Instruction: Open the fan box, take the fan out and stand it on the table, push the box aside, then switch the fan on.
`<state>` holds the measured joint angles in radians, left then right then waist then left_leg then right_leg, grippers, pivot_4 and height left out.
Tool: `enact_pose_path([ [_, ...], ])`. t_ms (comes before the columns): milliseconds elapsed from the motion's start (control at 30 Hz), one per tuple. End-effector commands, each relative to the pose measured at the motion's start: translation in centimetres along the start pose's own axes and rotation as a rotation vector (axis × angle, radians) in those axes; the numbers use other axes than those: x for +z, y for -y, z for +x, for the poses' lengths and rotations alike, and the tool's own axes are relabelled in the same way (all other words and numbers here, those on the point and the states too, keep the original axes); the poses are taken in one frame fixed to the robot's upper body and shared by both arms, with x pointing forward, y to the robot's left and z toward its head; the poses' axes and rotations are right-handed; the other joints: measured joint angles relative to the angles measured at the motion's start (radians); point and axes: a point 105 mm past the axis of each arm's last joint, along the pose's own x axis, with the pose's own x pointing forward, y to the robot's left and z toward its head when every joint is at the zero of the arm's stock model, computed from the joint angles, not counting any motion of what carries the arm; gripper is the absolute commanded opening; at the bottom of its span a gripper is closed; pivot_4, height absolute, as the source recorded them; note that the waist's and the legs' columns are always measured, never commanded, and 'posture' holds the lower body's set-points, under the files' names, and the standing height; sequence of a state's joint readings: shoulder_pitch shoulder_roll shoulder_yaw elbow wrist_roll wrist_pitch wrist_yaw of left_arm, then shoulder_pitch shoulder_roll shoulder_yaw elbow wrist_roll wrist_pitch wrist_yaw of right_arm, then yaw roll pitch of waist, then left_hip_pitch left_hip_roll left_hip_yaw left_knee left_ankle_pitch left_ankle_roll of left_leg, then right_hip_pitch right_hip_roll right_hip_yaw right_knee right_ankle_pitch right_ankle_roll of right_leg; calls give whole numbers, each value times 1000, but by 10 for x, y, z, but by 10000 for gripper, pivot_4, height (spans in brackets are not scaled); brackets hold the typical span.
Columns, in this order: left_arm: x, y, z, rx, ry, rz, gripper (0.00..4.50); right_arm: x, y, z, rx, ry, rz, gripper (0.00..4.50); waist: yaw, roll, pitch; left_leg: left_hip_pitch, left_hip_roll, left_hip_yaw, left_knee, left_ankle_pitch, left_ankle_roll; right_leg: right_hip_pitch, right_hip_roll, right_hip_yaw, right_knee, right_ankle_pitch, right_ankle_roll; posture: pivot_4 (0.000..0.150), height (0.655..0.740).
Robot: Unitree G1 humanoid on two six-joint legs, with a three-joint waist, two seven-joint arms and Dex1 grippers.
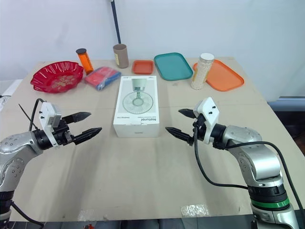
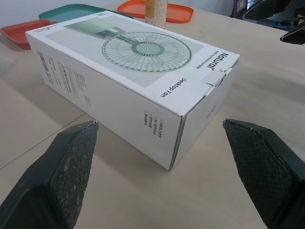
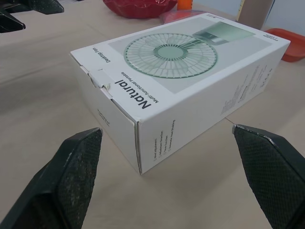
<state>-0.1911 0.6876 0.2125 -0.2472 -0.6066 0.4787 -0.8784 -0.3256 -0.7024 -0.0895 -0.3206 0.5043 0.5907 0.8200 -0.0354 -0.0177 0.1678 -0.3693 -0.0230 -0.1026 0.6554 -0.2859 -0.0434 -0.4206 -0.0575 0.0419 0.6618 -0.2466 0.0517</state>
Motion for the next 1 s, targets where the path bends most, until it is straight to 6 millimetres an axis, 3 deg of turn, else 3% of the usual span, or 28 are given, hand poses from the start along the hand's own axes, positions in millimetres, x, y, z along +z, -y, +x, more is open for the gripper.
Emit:
enact_pose_path([
  [33, 9, 5, 0, -24, 14, 55, 44567, 11, -2, 0, 4, 38, -52, 45000, 0, 0, 0, 0, 0, 0, 0, 0, 0, 0, 0, 0, 0, 0, 0, 1500, 7400],
  [467, -14, -2, -4, -26, -37, 28, 44567, 5, -11, 6, -12, 42, -53, 45000, 0, 0, 0, 0, 0, 0, 0, 0, 0, 0, 0, 0, 0, 0, 0, 1500, 7400],
  [733, -12, -4, 1, -33, -29, 46, 44567, 3, -13, 6, -29, 45, -46, 45000, 0, 0, 0, 0, 0, 0, 0, 0, 0, 0, 0, 0, 0, 0, 0, 1500, 7400],
  [900, 14, -12, 10, -39, 60, 79, 44567, 11, -6, 4, -45, 63, -65, 45000, 0, 0, 0, 0, 0, 0, 0, 0, 0, 0, 0, 0, 0, 0, 0, 1500, 7400],
  [1000, 42, -12, 23, -112, 156, 90, 34744, 23, -6, 9, -57, 94, -88, 45000, 0, 0, 0, 0, 0, 0, 1, 0, 0, 0, 0, 0, 0, 0, 0, 1500, 7400],
])
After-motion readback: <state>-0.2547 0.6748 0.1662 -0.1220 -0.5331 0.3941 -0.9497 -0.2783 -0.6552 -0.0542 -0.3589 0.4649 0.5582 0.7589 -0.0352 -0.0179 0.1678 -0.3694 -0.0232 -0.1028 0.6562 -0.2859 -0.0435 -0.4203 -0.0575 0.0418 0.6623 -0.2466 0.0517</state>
